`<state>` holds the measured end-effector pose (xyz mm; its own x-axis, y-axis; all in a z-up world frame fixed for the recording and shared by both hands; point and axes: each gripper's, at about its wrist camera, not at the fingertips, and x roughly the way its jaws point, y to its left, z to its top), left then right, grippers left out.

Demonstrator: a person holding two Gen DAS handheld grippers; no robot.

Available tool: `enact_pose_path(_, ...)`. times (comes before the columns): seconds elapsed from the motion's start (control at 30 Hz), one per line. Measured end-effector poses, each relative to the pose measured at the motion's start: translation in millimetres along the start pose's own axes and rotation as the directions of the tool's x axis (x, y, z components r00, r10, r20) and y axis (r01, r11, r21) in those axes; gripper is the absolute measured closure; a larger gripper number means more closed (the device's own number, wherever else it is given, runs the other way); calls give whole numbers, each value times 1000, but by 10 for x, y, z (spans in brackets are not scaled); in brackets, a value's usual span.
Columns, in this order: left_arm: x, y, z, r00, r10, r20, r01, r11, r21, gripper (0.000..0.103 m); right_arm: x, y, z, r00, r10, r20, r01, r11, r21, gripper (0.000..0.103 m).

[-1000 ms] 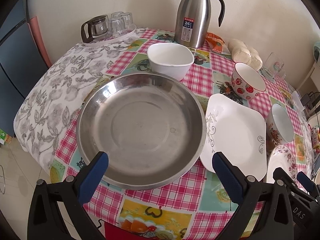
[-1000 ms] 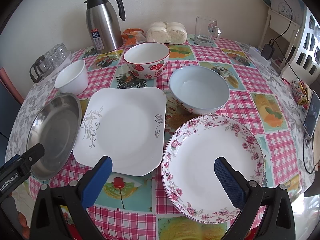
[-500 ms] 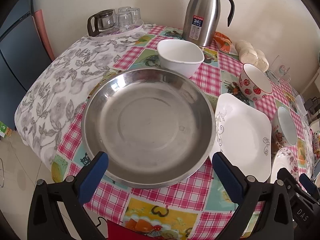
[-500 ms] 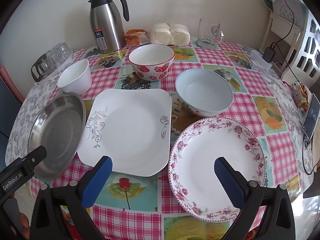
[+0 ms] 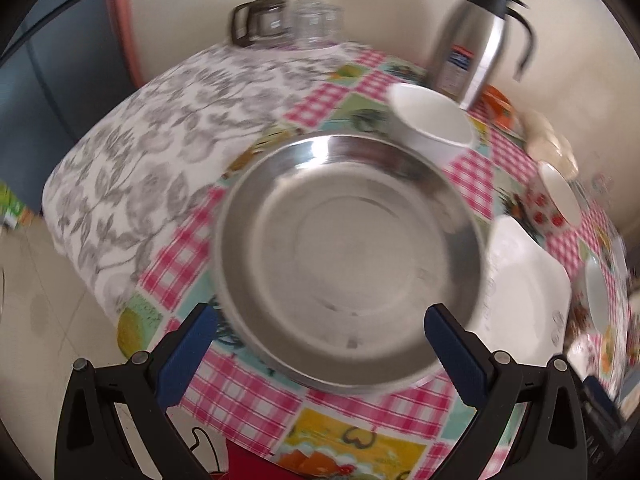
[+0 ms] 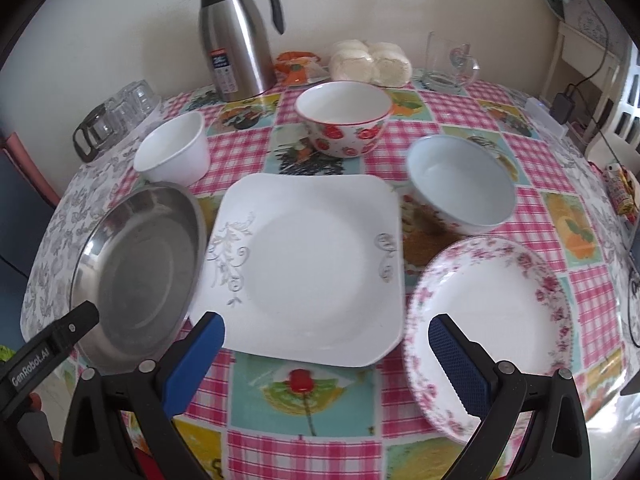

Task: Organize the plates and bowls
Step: 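Close the left and right grippers on the steel plate rim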

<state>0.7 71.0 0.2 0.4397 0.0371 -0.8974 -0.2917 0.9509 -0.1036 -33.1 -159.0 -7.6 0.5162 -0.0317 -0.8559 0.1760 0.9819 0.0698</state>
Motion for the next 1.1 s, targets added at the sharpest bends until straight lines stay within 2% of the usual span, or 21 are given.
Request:
enact_pose_path(0.17,202,359,46,997,-27,-66,16,986,-169,0,115,345,1,997,75,-2,-75,995,-69,0)
enact_pose_path(0.27,306,506,35,995,-41,-93,19,972,-233,1,176,529,15,995,99,9,-98,989,-110,0)
enact_pose_path(0.33,352,556,38,994,-43,-99,16,968,-251,7,210,617,44,993,116,19,-113,986,-126,0)
enact_pose_path(0.4,411,604,55,993,-52,-105,22,963,-270,19,228,685,85,990,139,33,-133,981,-143,3)
enact_pose_path(0.47,481,644,75,991,-70,-114,34,956,-292,23,246,745,132,986,161,41,-153,975,-161,11)
enact_pose_path(0.53,534,654,93,989,-86,-120,46,951,-305,29,275,787,182,982,183,42,-173,969,-176,15)
enact_pose_path(0.6,596,664,122,988,-93,-126,49,949,-312,41,316,813,228,981,188,45,-176,966,-189,20)
enact_pose_path(0.63,621,667,134,987,-97,-127,53,949,-312,43,338,826,253,980,193,44,-181,965,-192,22)
enact_pose_path(0.9,692,686,232,992,-59,-113,24,957,-289,75,522,872,452,973,231,30,-222,958,-182,35)
enact_pose_path(1.0,708,723,265,993,-45,-111,11,958,-286,84,609,894,510,971,239,25,-231,956,-179,38)
enact_pose_path(1.1,720,761,292,994,-34,-107,3,960,-279,85,699,921,559,970,243,16,-236,955,-182,44)
